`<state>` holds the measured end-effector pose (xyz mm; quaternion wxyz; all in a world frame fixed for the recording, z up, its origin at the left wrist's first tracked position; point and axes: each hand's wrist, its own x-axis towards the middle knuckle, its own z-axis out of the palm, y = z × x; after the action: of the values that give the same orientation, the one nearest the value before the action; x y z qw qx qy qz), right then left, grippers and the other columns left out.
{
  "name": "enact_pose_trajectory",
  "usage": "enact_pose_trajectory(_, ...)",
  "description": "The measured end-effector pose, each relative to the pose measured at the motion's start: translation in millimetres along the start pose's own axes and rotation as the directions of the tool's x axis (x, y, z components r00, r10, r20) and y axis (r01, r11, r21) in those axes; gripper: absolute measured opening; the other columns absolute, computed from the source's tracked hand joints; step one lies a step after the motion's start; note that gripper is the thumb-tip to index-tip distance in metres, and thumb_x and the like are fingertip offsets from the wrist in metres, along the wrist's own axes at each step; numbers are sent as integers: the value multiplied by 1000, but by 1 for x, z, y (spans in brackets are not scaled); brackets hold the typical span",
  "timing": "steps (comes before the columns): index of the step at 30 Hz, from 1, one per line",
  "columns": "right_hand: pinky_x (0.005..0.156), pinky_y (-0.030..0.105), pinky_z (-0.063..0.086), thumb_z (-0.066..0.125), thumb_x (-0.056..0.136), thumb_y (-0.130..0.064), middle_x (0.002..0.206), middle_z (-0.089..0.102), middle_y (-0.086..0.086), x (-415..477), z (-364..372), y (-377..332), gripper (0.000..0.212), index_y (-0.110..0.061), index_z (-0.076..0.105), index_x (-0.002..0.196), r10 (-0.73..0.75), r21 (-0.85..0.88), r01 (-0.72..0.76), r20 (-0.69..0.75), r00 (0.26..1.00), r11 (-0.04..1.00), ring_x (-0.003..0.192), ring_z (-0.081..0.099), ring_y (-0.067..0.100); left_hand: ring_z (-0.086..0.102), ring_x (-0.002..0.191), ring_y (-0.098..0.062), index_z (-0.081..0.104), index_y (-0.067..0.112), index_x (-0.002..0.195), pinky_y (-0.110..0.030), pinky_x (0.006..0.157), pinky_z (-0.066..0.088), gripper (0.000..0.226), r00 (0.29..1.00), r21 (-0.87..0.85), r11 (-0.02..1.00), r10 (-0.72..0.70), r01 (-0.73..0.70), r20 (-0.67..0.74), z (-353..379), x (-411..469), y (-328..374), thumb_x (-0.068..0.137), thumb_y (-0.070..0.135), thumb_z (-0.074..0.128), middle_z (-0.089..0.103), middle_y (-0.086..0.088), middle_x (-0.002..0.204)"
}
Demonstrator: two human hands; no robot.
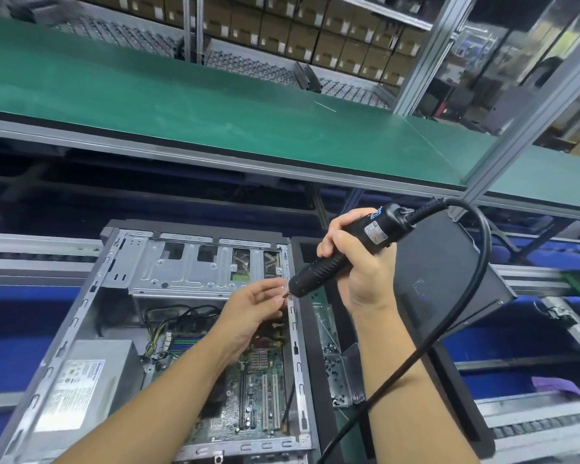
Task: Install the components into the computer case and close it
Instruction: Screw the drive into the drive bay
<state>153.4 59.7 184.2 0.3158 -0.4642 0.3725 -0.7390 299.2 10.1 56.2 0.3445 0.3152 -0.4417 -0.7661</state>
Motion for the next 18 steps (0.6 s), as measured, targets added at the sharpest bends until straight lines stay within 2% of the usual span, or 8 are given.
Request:
enact_pose_trajectory(3,64,37,51,66,76,-1,75,61,8,8,3,0,19,-17,66,85,-3,39,3,-15,1000,999,58,55,25,64,87,0,68,39,112,-23,76,47,27,989,277,955,132,-109,-68,-13,2,7,94,20,64,71,17,105)
enact_pose_trajectory(5,63,35,52,64,77,2,74,61,6,16,2,0,23,-20,67,83,-9,43,10,-26,1000,999,57,55,24,54,61,-6,72,35,94,-21,60,41,18,986,221,970,128,-102,-106,-25,3,11,96,22,59,67,10,81)
enact_pose_trajectory(7,62,35,52,61,79,7,73,62,6,22,1,3,28,-20,67,82,-8,17,8,-28,1000,1000,58,55,25,44,50,-11,70,24,75,-22,43,32,27,997,149,989,32,-21,-77,-37,4,11,96,23,54,57,-1,67)
enact_pose_trajectory(9,64,36,52,60,79,8,74,61,8,27,2,8,27,-18,66,83,10,-10,-10,-27,1000,1000,59,54,26,42,45,-14,67,17,71,-20,39,28,34,979,222,954,-195,203,-58,-48,0,7,96,33,50,55,-5,62)
enact_pose_trajectory(11,67,38,51,64,79,5,74,61,9,30,3,13,22,-16,65,85,27,-30,-28,-26,999,999,60,55,25,51,48,-17,67,9,81,-23,40,36,52,879,356,818,-476,453,-25,-60,-6,1,95,55,47,60,-8,65)
enact_pose_trajectory(13,67,39,52,68,77,-2,73,62,8,33,5,19,16,-16,65,85,36,-49,-36,-15,999,998,60,56,25,63,60,-21,64,1,97,-29,48,49,74,779,320,734,-627,599,-21,-66,-8,-4,84,73,52,67,-12,78)
enact_pose_trajectory(16,68,41,51,70,76,-8,72,62,7,36,5,29,14,-19,67,84,54,-88,-55,-9,998,995,60,56,25,74,86,-33,36,0,140,-41,71,61,97,818,-5,829,-552,559,-158,-64,-1,-11,73,59,74,64,-25,110)
enact_pose_trajectory(18,70,42,51,70,76,-8,72,62,6,38,4,34,15,-21,67,84,66,-118,-67,-12,998,991,61,56,25,73,90,-34,20,6,149,-44,80,61,110,843,-130,885,-465,447,-271,-57,6,-15,68,46,83,59,-25,117)
